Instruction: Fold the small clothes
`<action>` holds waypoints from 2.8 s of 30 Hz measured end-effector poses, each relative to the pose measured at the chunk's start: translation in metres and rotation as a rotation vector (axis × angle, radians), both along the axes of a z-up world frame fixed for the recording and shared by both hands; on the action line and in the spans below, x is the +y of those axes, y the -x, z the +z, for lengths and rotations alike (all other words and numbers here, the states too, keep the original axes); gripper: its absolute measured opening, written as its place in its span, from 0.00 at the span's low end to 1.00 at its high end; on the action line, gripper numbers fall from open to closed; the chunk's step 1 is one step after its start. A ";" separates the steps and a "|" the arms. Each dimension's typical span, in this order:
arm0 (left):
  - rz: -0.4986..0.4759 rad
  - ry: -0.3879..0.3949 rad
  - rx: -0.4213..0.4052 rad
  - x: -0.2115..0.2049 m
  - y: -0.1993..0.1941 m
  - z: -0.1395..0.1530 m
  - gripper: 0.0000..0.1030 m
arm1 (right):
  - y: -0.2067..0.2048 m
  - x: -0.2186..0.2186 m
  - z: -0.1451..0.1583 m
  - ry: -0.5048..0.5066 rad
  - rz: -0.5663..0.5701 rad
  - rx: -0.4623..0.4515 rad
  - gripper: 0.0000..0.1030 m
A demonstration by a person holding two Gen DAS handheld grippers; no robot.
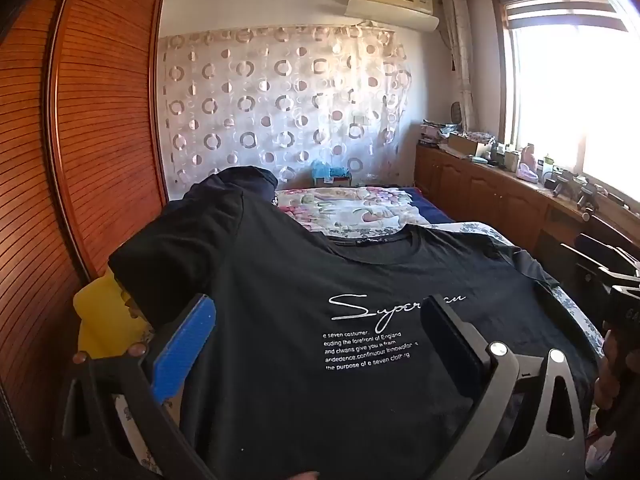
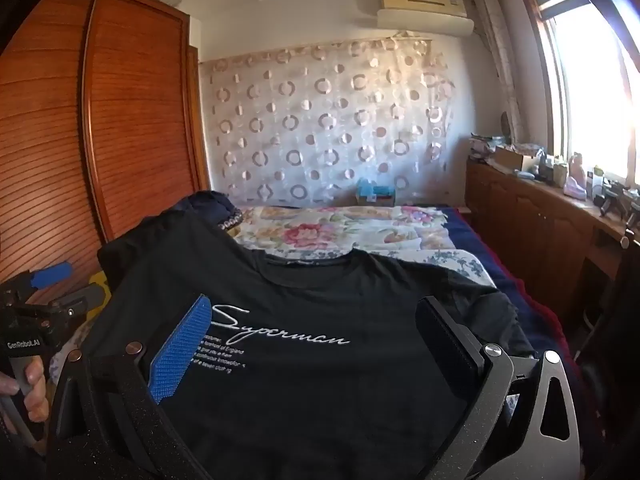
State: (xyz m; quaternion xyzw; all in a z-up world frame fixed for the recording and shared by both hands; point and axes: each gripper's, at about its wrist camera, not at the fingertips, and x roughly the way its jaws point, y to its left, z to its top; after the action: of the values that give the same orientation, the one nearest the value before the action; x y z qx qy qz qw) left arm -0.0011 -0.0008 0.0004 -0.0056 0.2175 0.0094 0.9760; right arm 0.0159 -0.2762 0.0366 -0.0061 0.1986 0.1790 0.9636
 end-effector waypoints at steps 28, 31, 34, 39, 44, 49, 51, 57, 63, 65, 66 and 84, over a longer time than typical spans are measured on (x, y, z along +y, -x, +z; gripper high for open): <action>-0.005 0.025 0.015 0.006 -0.002 -0.002 1.00 | 0.000 0.000 -0.001 0.000 0.000 0.002 1.00; -0.005 0.024 0.014 0.006 -0.002 -0.002 1.00 | -0.001 0.000 -0.001 0.000 0.000 0.002 1.00; -0.005 0.025 0.015 0.006 -0.002 -0.002 1.00 | 0.001 0.001 0.000 -0.001 -0.001 0.001 1.00; -0.006 0.024 0.012 0.004 -0.001 -0.002 1.00 | 0.000 0.001 0.000 -0.001 -0.001 -0.001 1.00; -0.009 0.023 0.008 -0.001 0.001 0.002 1.00 | 0.000 0.001 0.000 -0.001 0.000 0.000 1.00; -0.008 0.023 0.007 -0.001 0.001 0.002 1.00 | 0.000 0.002 0.000 -0.001 -0.001 0.000 1.00; -0.008 0.022 0.008 -0.002 0.001 0.002 1.00 | 0.000 0.002 0.000 -0.001 0.000 0.000 1.00; -0.009 0.021 0.006 -0.002 0.001 0.002 1.00 | 0.000 0.001 0.000 -0.001 0.000 0.000 1.00; -0.010 0.022 0.006 -0.003 0.001 0.003 1.00 | 0.000 0.001 0.000 0.000 -0.001 0.000 1.00; -0.010 0.023 0.005 -0.003 0.001 0.003 1.00 | 0.000 0.001 0.000 -0.001 -0.001 0.000 1.00; -0.010 0.022 0.005 -0.003 0.001 0.003 1.00 | 0.000 0.001 0.000 -0.001 -0.001 0.000 1.00; -0.011 0.022 0.004 -0.003 0.002 0.003 1.00 | 0.000 0.001 0.001 -0.001 -0.001 -0.001 1.00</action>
State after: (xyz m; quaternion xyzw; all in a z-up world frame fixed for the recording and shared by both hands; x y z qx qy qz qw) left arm -0.0031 -0.0042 0.0036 -0.0151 0.2195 0.0017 0.9755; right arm 0.0155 -0.2757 0.0372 -0.0055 0.1982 0.1789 0.9637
